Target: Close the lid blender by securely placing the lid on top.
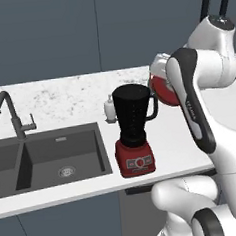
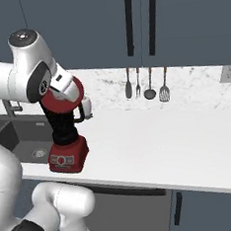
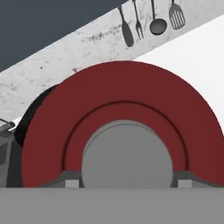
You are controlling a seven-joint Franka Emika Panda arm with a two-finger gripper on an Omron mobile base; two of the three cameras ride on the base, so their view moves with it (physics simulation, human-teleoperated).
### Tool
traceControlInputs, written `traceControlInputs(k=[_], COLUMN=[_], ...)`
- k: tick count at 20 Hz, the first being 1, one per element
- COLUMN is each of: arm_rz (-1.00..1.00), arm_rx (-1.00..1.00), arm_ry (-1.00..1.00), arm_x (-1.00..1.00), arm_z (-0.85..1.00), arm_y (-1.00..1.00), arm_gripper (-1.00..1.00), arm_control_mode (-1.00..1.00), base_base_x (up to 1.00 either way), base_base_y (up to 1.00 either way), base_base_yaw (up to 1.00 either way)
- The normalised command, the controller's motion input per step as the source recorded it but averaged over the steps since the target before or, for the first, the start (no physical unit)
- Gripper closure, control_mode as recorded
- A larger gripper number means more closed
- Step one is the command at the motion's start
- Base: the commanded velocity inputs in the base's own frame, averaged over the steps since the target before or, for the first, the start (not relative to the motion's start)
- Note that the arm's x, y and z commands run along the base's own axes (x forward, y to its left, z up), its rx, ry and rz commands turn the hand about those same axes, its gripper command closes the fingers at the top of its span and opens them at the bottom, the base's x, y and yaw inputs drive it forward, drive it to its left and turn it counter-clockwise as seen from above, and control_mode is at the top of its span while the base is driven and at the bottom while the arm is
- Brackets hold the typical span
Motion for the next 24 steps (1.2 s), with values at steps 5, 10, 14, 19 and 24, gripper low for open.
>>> traceControlInputs(k=[5, 10, 14, 19, 24], arm_rz=[0.14, 0.19, 0.12, 0.07, 0.13], arm_rx=[-0.02, -0.13, -0.14, -0.11, -0.15], arm_ry=[0.03, 0.11, 0.03, 0.03, 0.11], arm_x=[0.53, 0.59, 0.61, 0.65, 0.48], arm_z=[0.17, -0.23, -0.01, 0.00, -0.18], arm_y=[0.44, 0.63, 0.41, 0.02, 0.21], arm_gripper=[1.00, 1.00, 1.00, 1.00, 1.00], arm_control_mode=[-1.00, -1.00, -1.00, -1.00, -1.00], base_base_x=[0.00, 0.00, 0.00, 0.00, 0.00], base_base_y=[0.00, 0.00, 0.00, 0.00, 0.00], base_base_yaw=[0.00, 0.00, 0.00, 0.00, 0.00])
